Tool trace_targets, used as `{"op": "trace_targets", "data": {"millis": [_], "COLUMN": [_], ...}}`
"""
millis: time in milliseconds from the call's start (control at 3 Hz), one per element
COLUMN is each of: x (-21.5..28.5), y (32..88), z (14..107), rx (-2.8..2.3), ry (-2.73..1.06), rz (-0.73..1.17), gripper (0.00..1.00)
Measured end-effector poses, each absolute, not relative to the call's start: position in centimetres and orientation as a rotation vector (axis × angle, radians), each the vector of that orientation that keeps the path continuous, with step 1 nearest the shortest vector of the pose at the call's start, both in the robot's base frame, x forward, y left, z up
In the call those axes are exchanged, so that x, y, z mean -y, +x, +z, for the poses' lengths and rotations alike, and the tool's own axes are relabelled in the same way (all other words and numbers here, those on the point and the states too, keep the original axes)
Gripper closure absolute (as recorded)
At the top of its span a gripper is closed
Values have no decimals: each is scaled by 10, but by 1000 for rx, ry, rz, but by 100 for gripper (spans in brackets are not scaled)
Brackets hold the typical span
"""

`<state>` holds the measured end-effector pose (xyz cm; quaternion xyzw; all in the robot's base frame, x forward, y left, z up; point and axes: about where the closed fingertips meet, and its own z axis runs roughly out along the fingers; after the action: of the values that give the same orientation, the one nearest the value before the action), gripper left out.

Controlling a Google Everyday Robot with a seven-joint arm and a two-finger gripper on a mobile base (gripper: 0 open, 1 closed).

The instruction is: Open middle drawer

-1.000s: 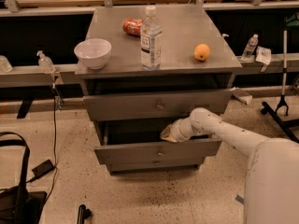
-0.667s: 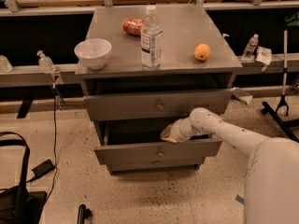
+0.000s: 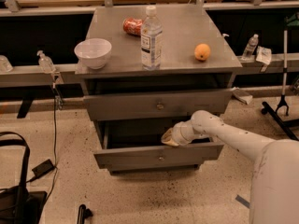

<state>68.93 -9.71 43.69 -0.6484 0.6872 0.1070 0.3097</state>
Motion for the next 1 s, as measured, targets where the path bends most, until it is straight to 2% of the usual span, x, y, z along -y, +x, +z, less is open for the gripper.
{"op": "trace_targets", "data": {"millis": [1000], "x": [87], "y": [667], "z": [458], "rx": [-1726], "ry": [-1727], "rz": [271], "gripper": [100]}}
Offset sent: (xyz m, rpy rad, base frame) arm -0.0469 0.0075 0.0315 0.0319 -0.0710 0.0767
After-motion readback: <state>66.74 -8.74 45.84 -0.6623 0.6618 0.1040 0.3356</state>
